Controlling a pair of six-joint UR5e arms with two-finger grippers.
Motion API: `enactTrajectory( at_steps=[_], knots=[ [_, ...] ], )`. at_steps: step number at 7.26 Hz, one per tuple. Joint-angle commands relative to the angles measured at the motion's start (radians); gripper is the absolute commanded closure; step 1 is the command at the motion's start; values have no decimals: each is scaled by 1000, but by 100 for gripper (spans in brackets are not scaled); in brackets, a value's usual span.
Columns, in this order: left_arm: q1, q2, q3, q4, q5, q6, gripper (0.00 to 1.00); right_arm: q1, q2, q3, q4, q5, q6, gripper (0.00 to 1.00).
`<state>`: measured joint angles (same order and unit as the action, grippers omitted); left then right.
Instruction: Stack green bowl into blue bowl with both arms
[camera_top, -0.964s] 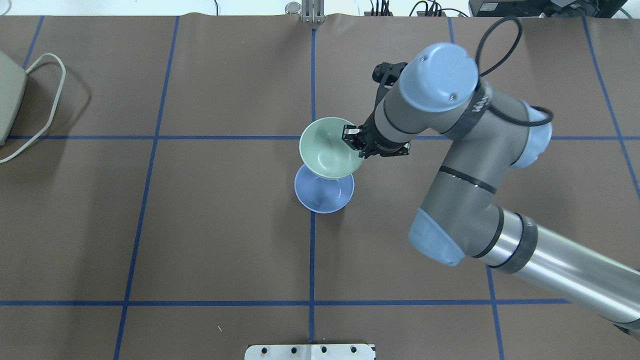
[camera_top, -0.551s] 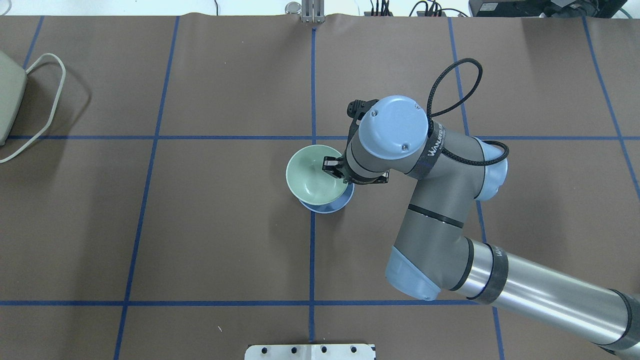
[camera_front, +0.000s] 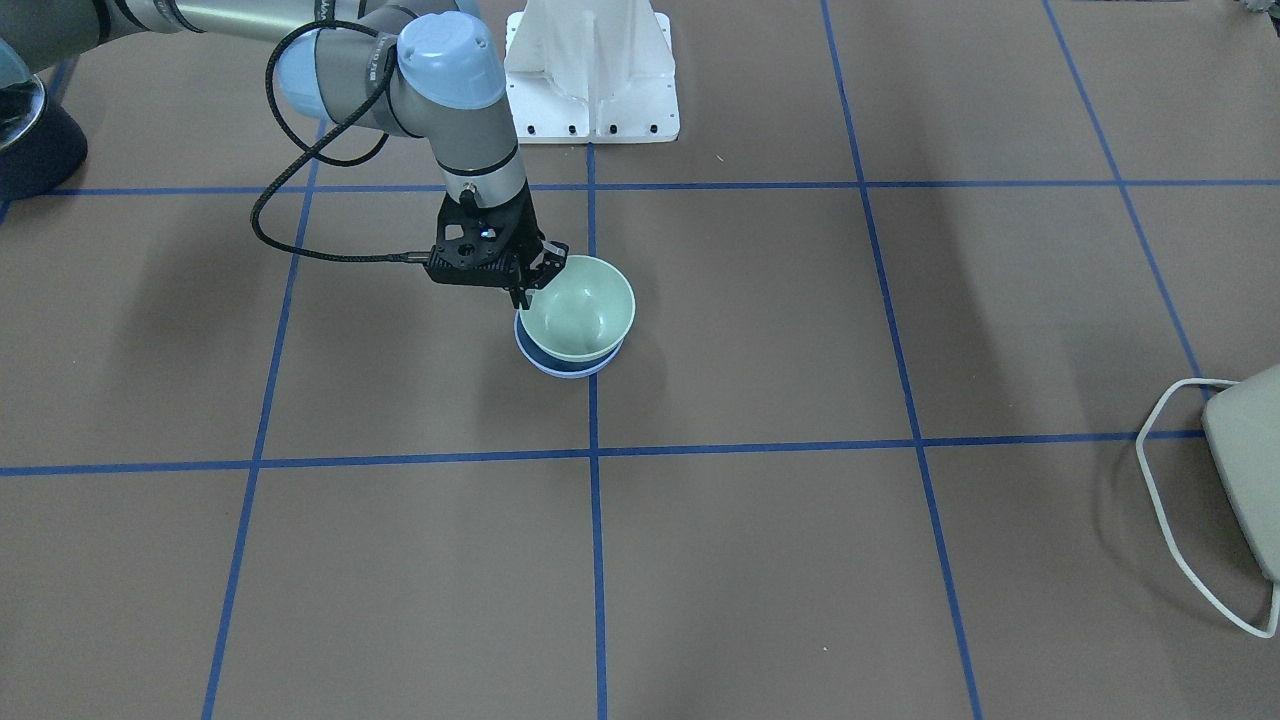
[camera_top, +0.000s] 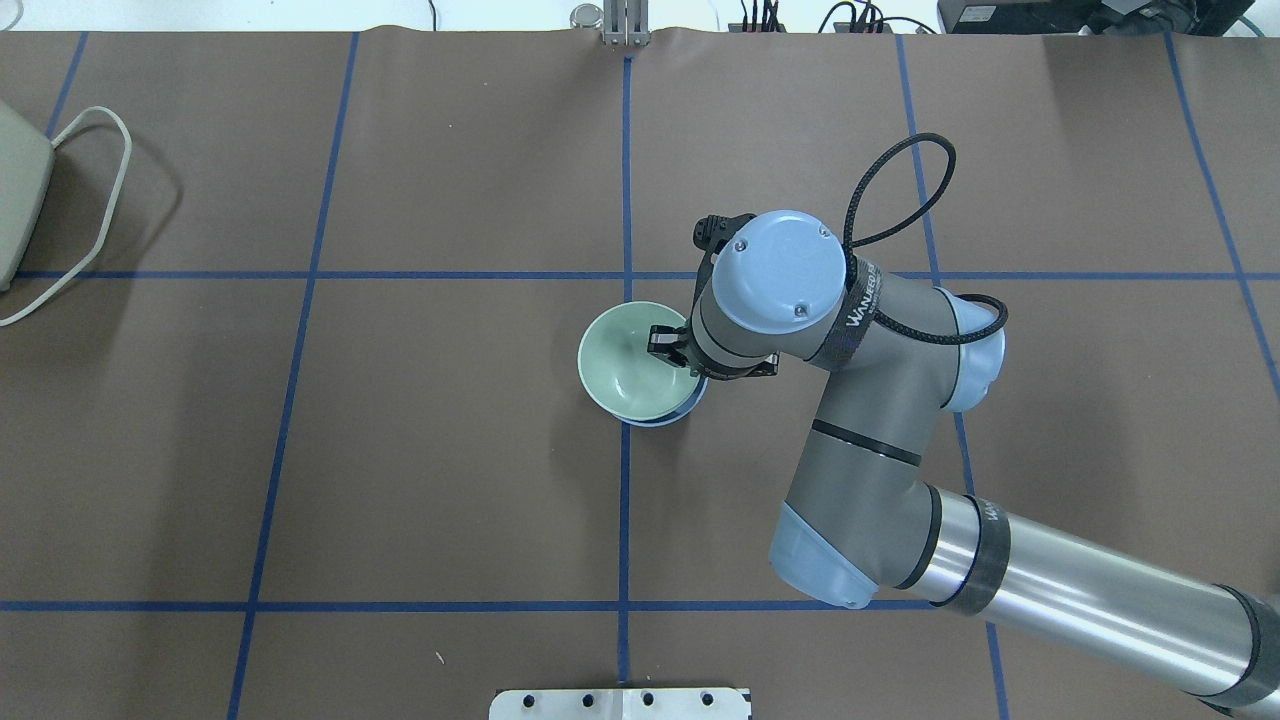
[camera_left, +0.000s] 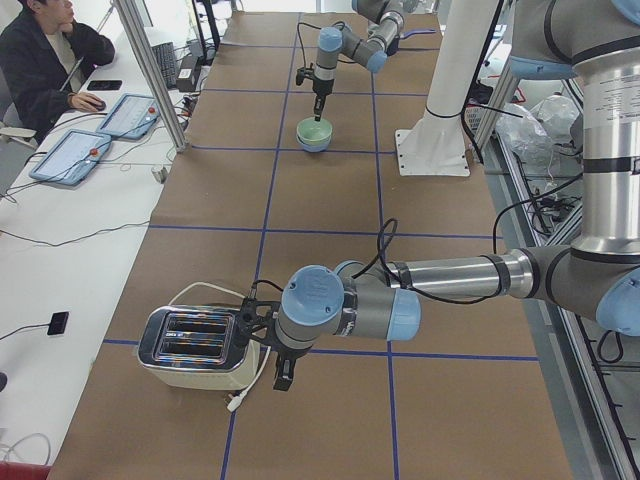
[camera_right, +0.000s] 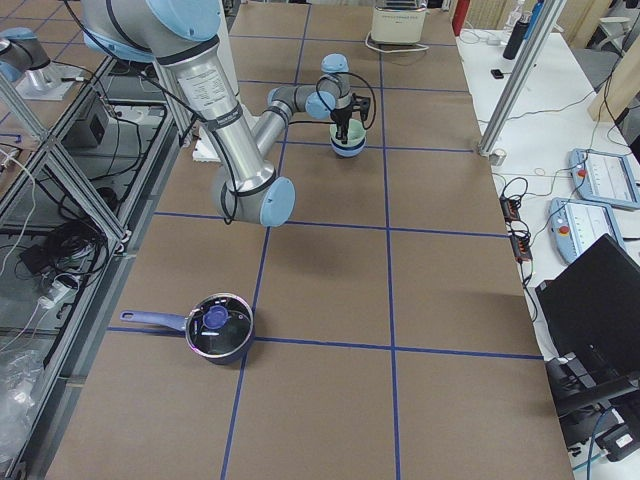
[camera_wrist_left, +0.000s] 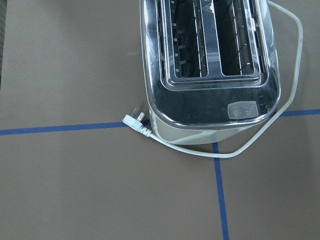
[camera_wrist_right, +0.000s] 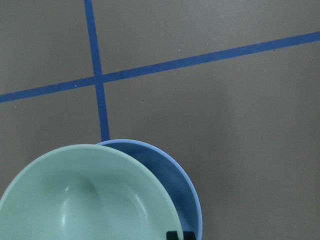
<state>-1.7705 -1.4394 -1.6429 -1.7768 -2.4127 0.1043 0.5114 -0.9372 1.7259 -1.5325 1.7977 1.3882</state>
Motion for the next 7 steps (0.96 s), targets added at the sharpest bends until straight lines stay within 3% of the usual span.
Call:
enactTrajectory(
  at_steps=[1,3,7],
  knots=[
    [6,2,0,-3,0,0,1,1,-5,-9,2,-4,-18,100],
    [8,2,0,-3,0,0,1,-1,-34,-37,111,-4,-20,100],
    [16,2,0,-3,0,0,1,1,-37,-43,132,-3,-20,100]
  ],
)
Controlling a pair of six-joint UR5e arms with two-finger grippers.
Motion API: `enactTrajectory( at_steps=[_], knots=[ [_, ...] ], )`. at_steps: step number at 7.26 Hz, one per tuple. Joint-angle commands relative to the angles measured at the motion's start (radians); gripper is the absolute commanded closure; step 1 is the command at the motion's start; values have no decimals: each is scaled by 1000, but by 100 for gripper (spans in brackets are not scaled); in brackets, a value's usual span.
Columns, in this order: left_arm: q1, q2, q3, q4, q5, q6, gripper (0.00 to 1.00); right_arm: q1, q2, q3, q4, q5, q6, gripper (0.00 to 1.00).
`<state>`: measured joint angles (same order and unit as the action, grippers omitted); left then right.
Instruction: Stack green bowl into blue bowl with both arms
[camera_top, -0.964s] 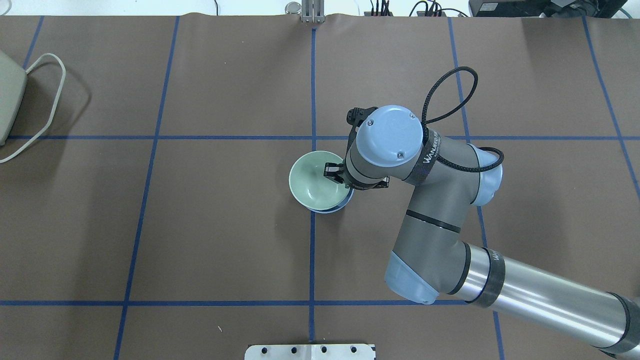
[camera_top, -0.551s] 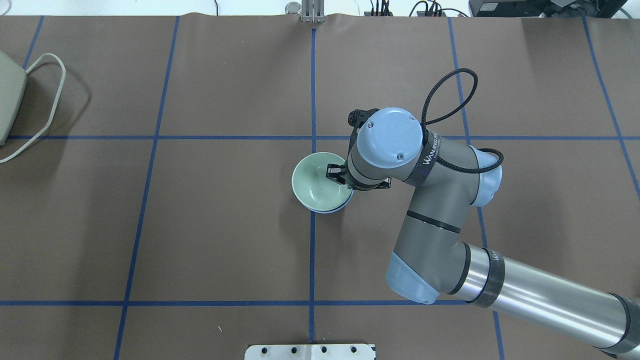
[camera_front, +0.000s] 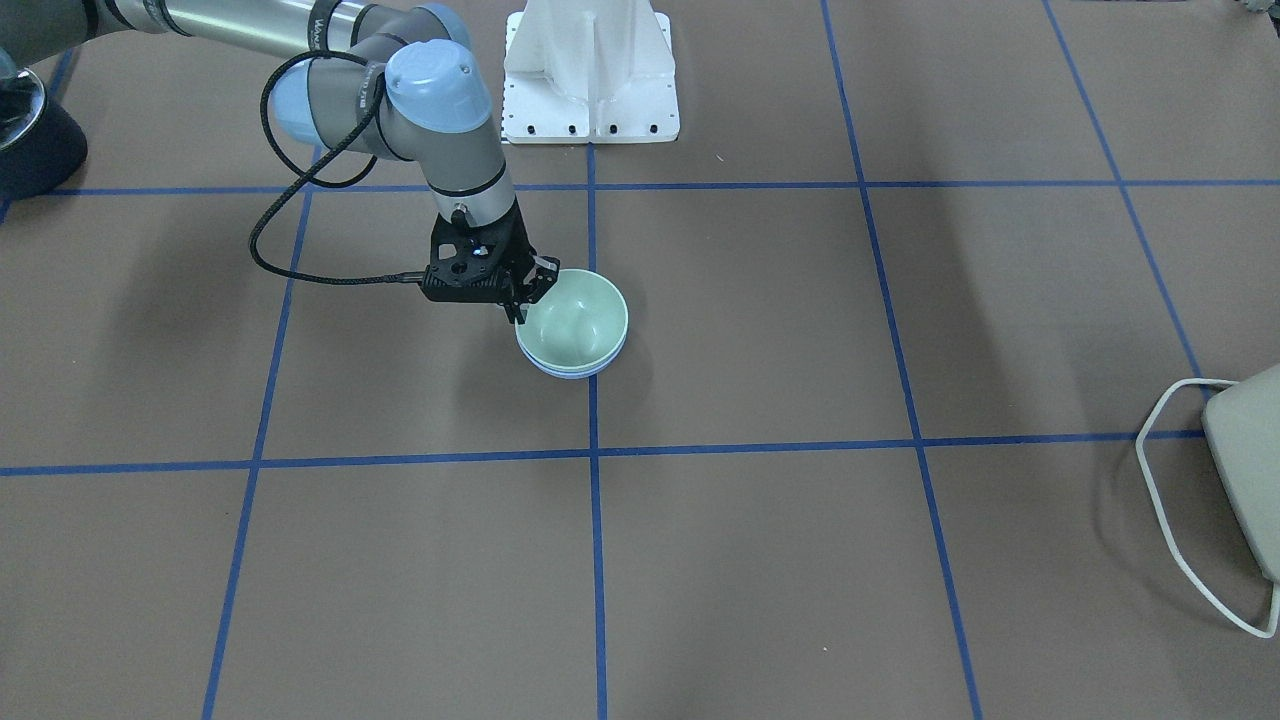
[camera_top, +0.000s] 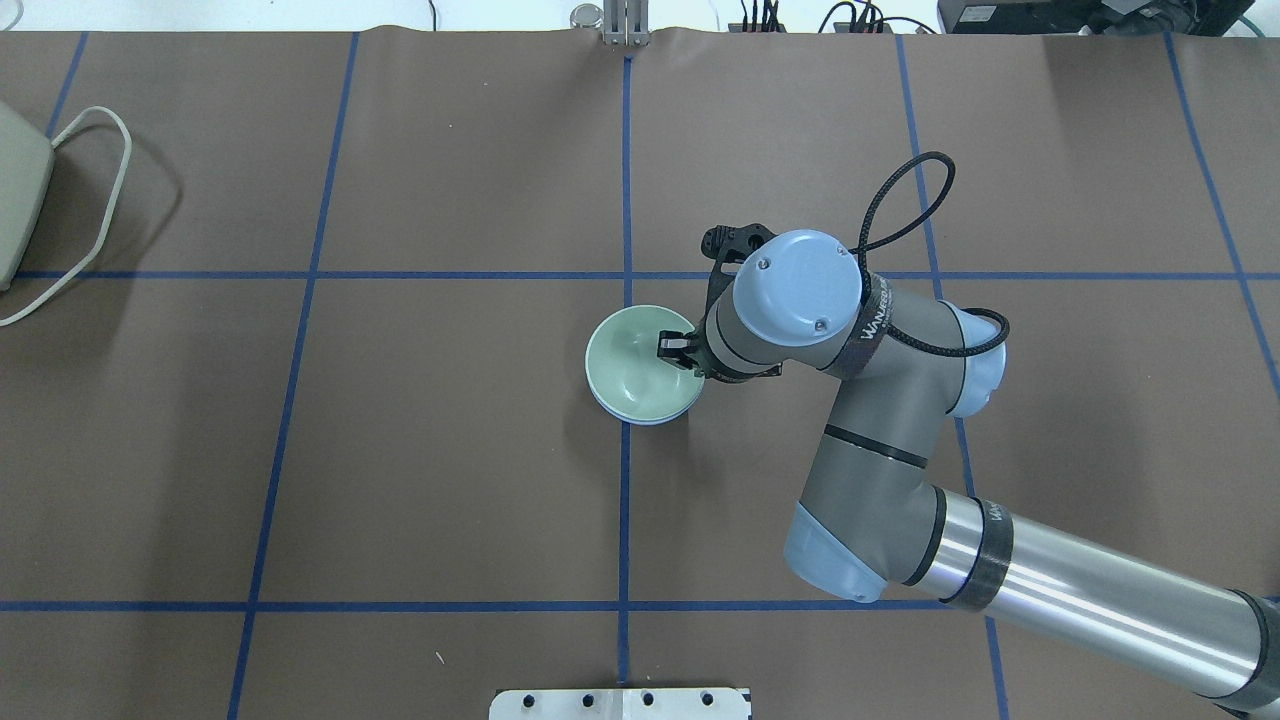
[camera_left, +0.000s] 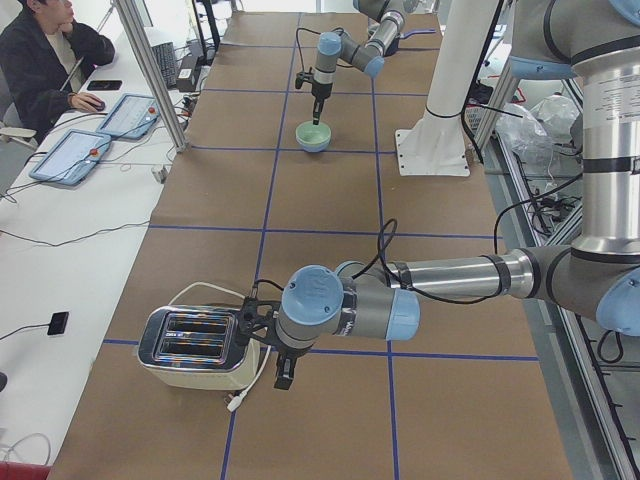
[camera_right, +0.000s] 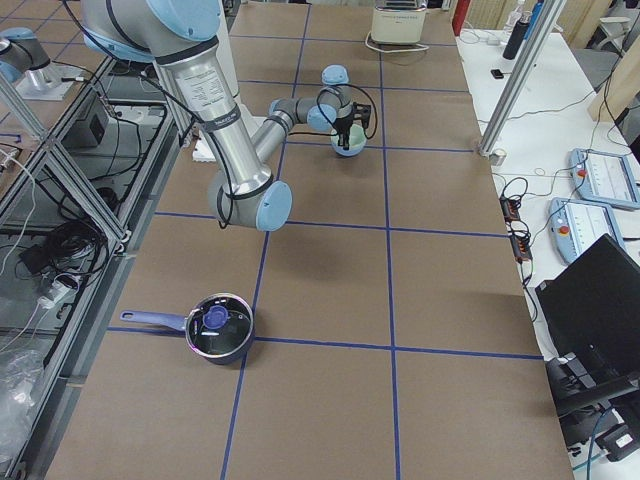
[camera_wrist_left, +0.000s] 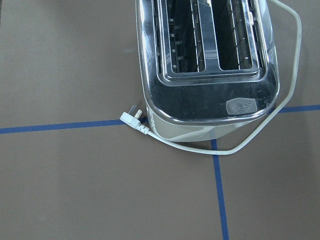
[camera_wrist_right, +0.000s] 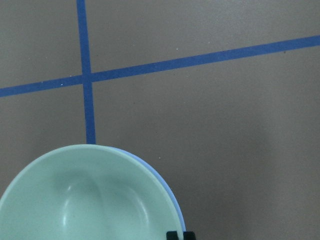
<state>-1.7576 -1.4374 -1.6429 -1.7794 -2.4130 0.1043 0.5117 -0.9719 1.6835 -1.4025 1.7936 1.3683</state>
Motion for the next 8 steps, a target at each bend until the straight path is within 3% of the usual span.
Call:
enactTrajectory(
  at_steps=[1,2,3,5,8],
  knots=[
    [3,0,0,0,0,0,1,1,-1,-2,3,1,0,100],
    [3,0,0,0,0,0,1,-1,-1,-1,3,0,0,68],
    [3,0,0,0,0,0,1,1,-4,1,3,-20,-2,1],
    [15,0,2,3,-3,-6,1,58,4,10,-3,-27,-55,0],
    [73,-3,-8,11,3,-26,1,358,-63,1,-12,249,-371,0]
  ],
)
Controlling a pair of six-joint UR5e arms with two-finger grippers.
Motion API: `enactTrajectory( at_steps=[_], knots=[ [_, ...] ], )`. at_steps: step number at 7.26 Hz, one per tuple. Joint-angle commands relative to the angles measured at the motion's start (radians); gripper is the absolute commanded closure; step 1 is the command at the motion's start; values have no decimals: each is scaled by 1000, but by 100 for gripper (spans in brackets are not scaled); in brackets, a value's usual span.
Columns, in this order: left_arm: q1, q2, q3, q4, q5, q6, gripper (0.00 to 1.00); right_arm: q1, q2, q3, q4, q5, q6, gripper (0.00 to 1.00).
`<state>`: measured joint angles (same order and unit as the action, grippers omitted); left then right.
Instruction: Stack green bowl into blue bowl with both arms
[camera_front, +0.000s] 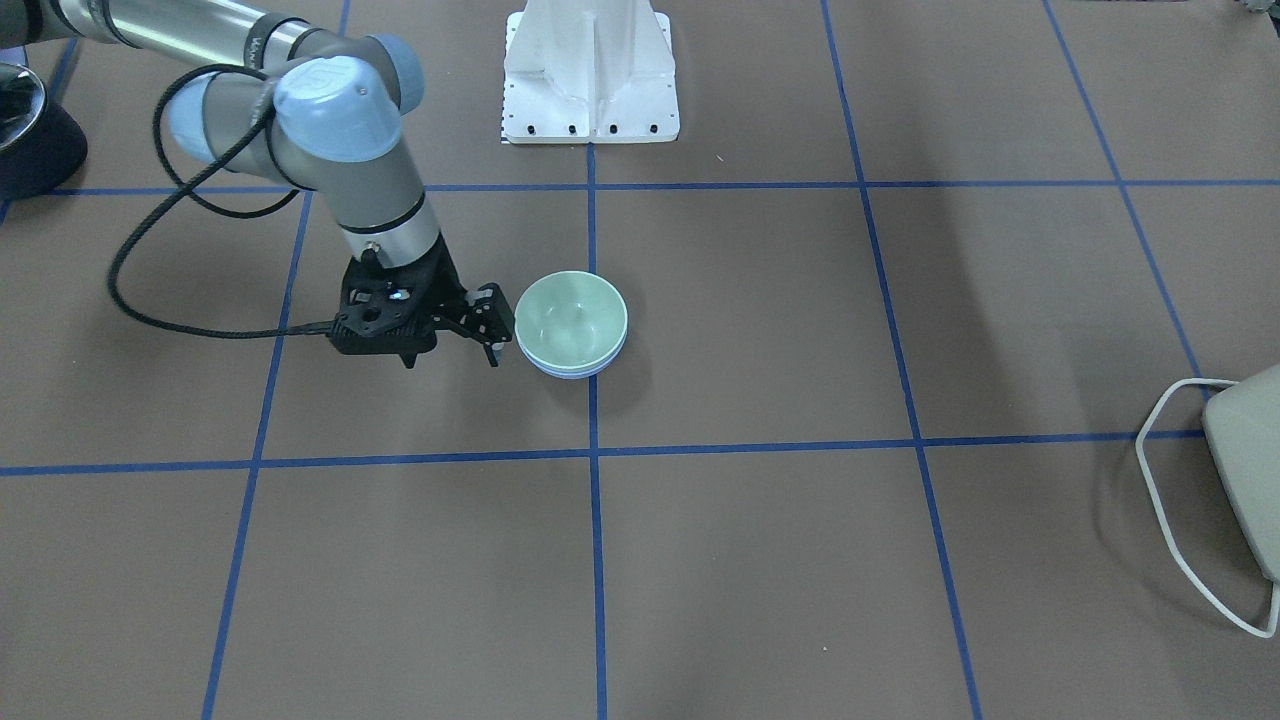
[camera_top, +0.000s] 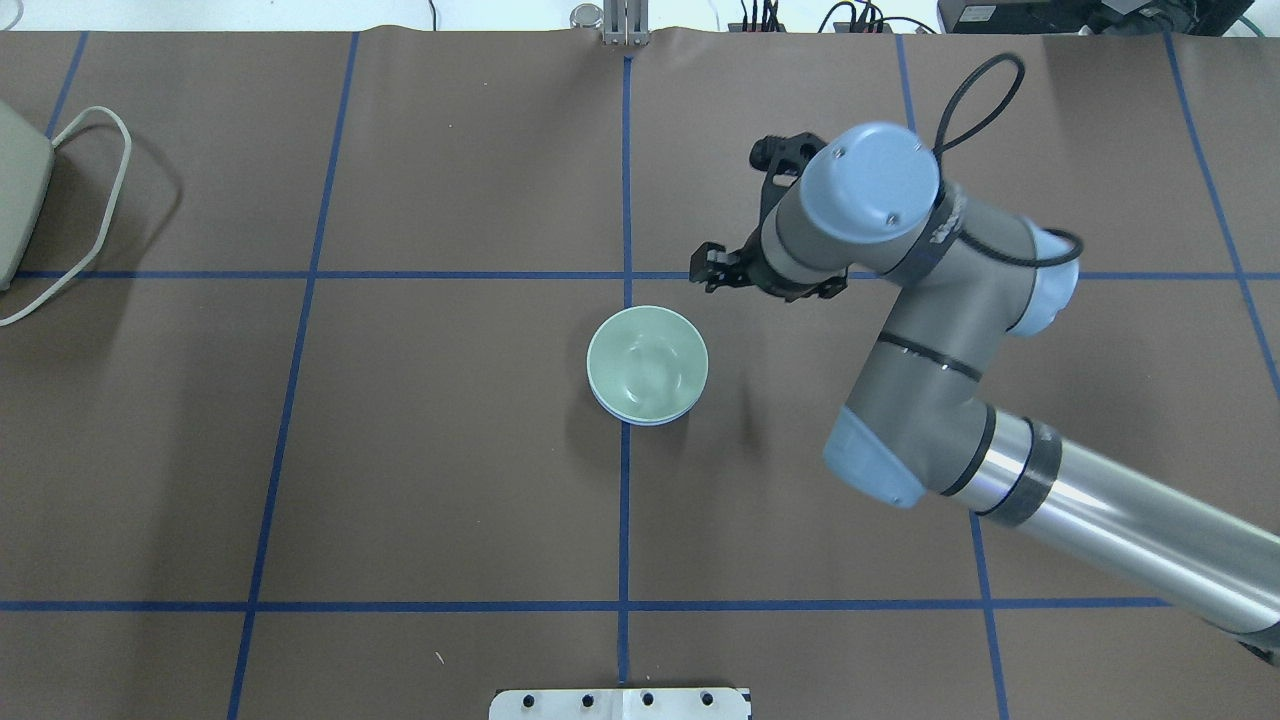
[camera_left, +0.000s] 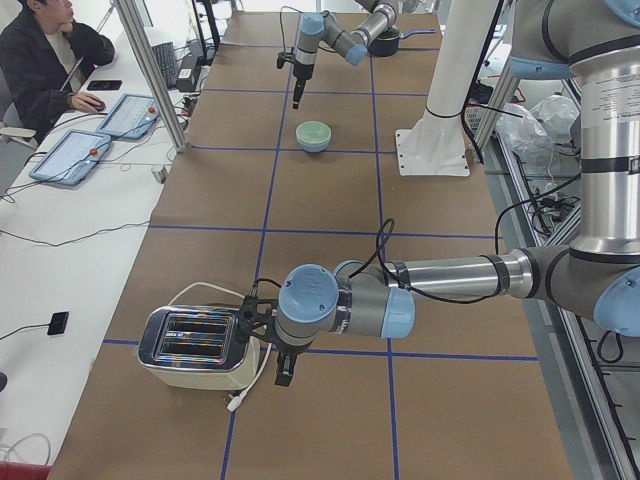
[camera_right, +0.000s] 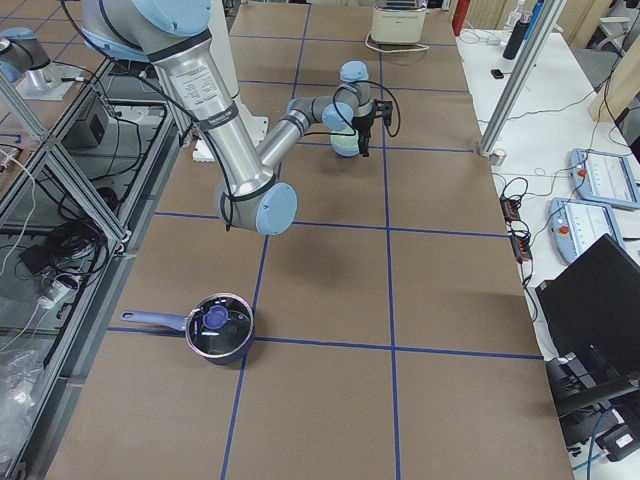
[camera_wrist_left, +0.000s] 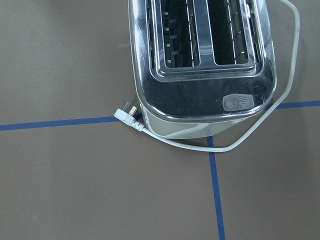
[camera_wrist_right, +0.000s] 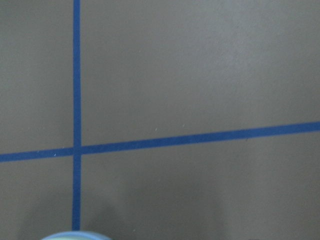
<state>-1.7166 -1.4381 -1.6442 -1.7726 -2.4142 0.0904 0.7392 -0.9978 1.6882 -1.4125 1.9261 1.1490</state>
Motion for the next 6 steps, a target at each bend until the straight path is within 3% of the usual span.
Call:
enactTrajectory(
  at_steps=[1,3,5,6],
  knots=[
    [84,-2,-35,5,16,-81,1,226,-86,-5,-3,190,-272,0],
    [171,-7,-61,16,41,-98,1,397,-209,-5,-9,308,-494,0],
    [218,-13,-127,115,41,-78,1,533,-298,-1,-116,346,-746,0],
    [215,-16,-156,210,41,31,1,590,-362,1,-146,346,-888,0]
  ],
)
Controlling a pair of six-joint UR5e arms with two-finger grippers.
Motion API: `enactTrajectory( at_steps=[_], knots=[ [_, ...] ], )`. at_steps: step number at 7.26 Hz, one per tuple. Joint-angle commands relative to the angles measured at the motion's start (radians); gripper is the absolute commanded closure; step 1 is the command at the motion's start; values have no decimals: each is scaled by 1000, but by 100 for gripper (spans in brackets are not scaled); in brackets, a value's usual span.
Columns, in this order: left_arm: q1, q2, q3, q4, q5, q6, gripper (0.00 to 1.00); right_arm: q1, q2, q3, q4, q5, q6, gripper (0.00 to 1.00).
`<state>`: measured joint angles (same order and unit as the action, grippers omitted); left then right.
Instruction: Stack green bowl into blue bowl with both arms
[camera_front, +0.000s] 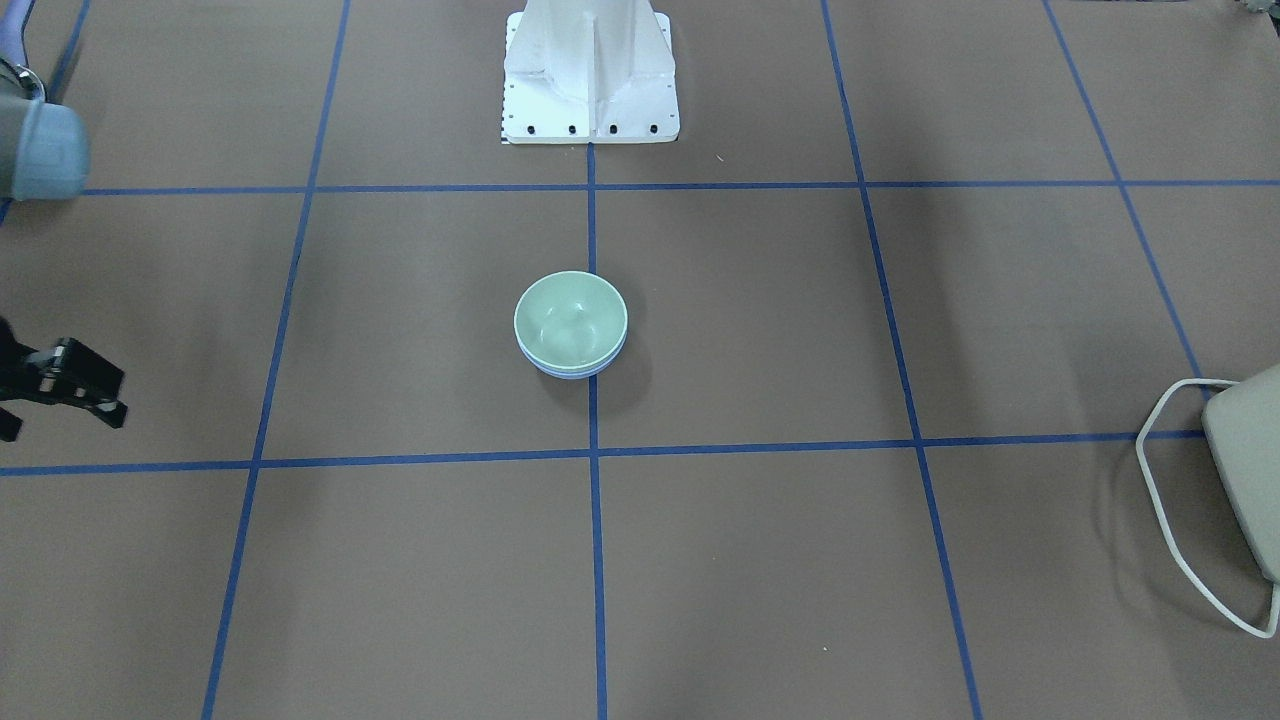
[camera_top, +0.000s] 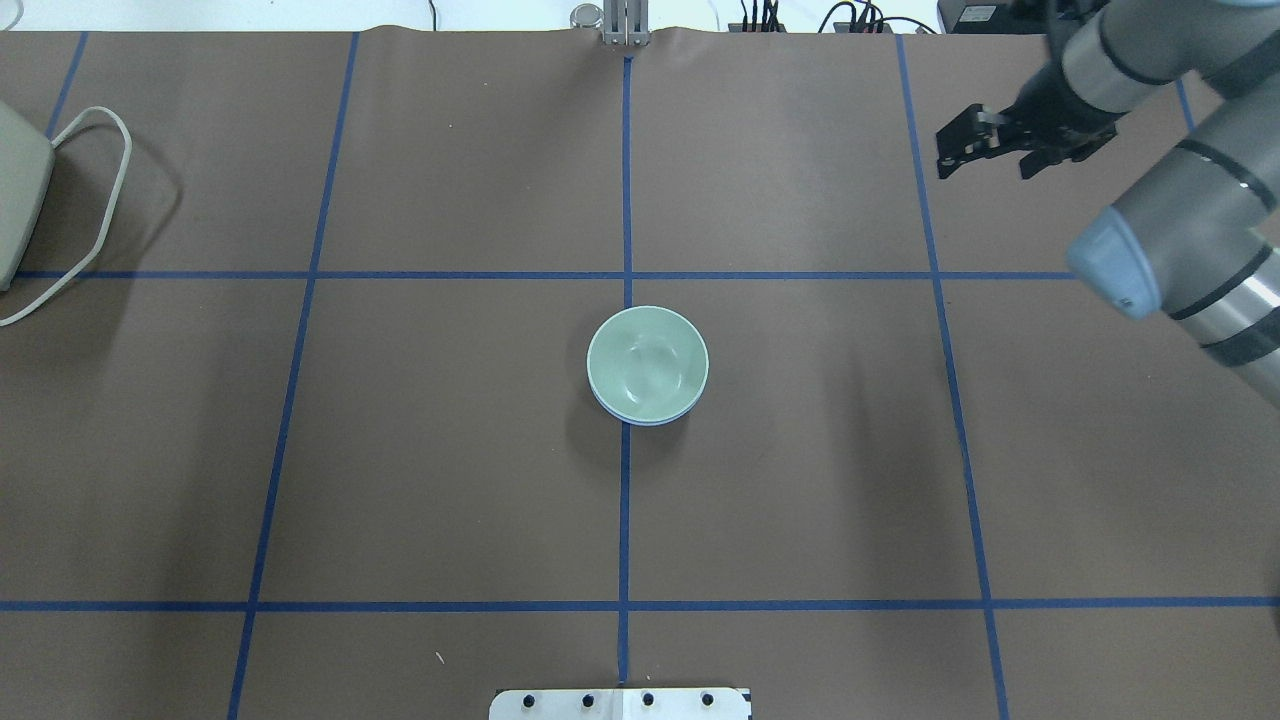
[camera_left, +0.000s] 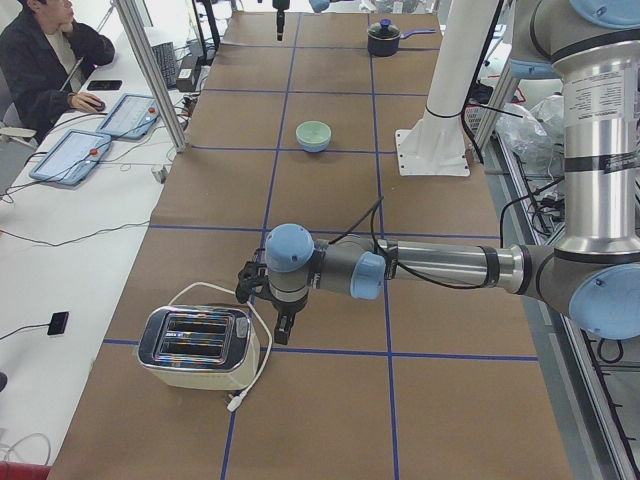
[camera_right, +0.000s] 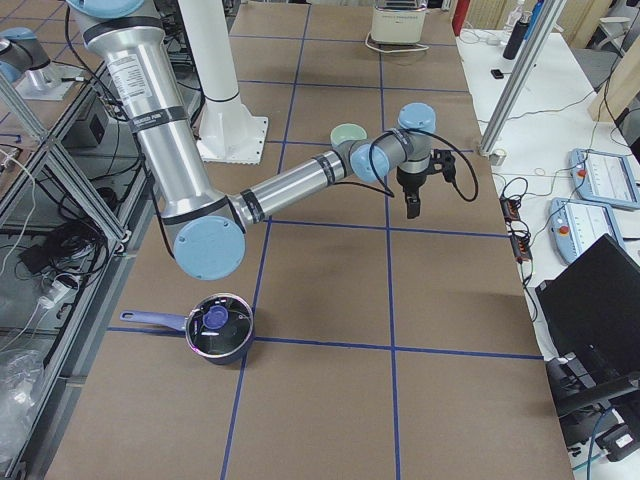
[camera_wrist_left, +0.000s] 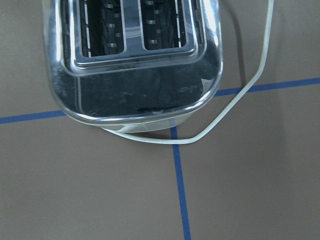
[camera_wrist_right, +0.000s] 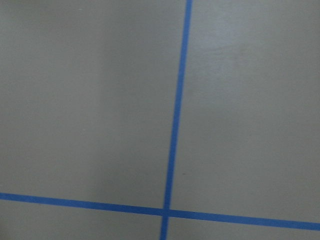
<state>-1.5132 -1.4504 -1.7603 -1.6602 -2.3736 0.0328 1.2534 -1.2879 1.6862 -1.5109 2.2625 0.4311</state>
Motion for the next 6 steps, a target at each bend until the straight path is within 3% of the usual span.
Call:
enactTrajectory(
  at_steps=[1,4,6],
  knots=[
    [-1,-27,-57,214,1,189,1,128,-152,4,-49,8,-271,0],
    [-10,-50,-56,238,51,202,1,292,-388,3,-42,5,-469,0],
    [-16,-35,-47,235,45,165,1,311,-448,-2,-46,-11,-469,0]
  ],
)
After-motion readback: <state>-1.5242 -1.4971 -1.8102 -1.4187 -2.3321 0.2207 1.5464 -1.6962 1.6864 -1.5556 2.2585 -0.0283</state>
